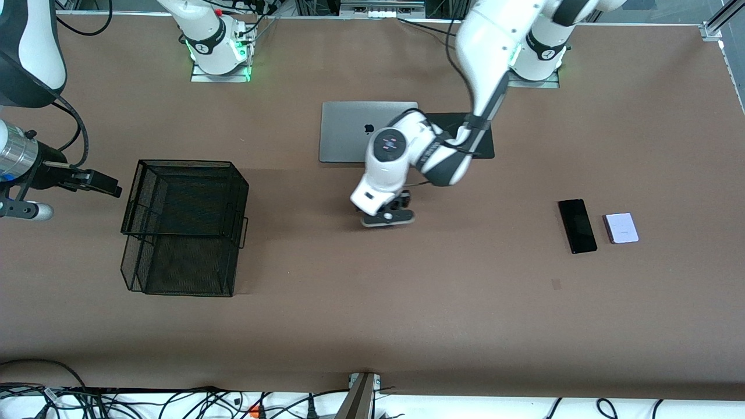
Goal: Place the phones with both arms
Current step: 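Lower the flip phone onto the table and open the left gripper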
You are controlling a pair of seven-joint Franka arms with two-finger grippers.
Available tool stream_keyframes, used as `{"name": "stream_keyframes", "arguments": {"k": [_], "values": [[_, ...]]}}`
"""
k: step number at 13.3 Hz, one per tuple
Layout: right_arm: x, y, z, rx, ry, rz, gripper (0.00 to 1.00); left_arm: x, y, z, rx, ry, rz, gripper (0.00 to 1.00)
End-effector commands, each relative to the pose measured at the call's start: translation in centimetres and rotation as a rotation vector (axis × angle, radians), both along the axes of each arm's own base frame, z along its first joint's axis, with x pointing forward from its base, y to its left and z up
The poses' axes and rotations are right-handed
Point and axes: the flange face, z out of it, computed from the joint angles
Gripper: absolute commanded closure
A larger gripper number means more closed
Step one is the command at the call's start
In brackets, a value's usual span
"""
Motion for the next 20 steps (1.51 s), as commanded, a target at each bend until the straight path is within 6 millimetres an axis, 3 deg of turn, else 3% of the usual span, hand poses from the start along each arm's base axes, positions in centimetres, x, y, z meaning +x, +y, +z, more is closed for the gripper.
{"name": "stream_keyframes", "arguments": {"k": [1, 5, 6, 7, 8, 10, 12, 13, 15, 16, 17, 18, 20], "values": [[-0.2, -0.2, 0.5, -0.006, 0.000, 0.011, 0.00, 0.9, -2.8, -1.3, 0.037, -0.064, -0.024, 1.00], [-0.2, -0.2, 0.5, -0.006, 0.000, 0.011, 0.00, 0.8, -3.4, -3.4, 0.050, -0.078, -0.034, 1.00], [-0.2, -0.2, 0.5, -0.006, 0.000, 0.011, 0.00, 0.8, -3.4, -3.4, 0.050, -0.078, -0.035, 0.75], [-0.2, -0.2, 0.5, -0.008, 0.000, 0.011, 0.00, 0.9, -3.3, -3.5, 0.052, -0.080, -0.032, 0.21], [-0.2, -0.2, 0.5, -0.006, 0.000, 0.011, 0.00, 1.2, -3.1, -3.2, 0.051, -0.086, -0.029, 0.00], [-0.2, -0.2, 0.5, -0.008, 0.000, 0.011, 0.00, 2.5, -2.8, -1.2, 0.040, -0.104, -0.014, 0.00], [-0.2, -0.3, 0.5, -0.008, 0.000, 0.009, 0.00, 4.1, -1.6, 2.1, 0.033, -0.129, 0.008, 0.00], [-0.2, -0.3, 0.5, -0.008, 0.000, 0.009, 0.00, 4.9, -0.4, 3.7, 0.048, -0.115, 0.026, 0.00], [-0.3, 0.3, 0.8, -0.007, -0.003, 0.014, 0.00, 7.8, 3.7, 9.0, 0.048, -0.095, 0.081, 0.00], [-0.2, 0.8, 1.1, 0.001, -0.011, 0.016, 0.00, 7.7, 4.6, 10.5, 0.058, -0.074, 0.047, 0.00], [-0.1, 2.1, 1.5, 0.007, -0.019, 0.036, 0.00, 7.4, 6.2, 11.1, 0.085, -0.038, 0.024, 0.00], [0.0, 4.8, 1.5, 0.015, -0.020, 0.076, 0.00, 7.5, 8.6, 11.8, 0.104, -0.009, 0.024, 0.00], [0.0, 11.8, 0.4, 0.020, -0.008, 0.097, 0.00, 5.9, 11.7, 11.2, 0.134, 0.042, -0.026, 0.00]]}}
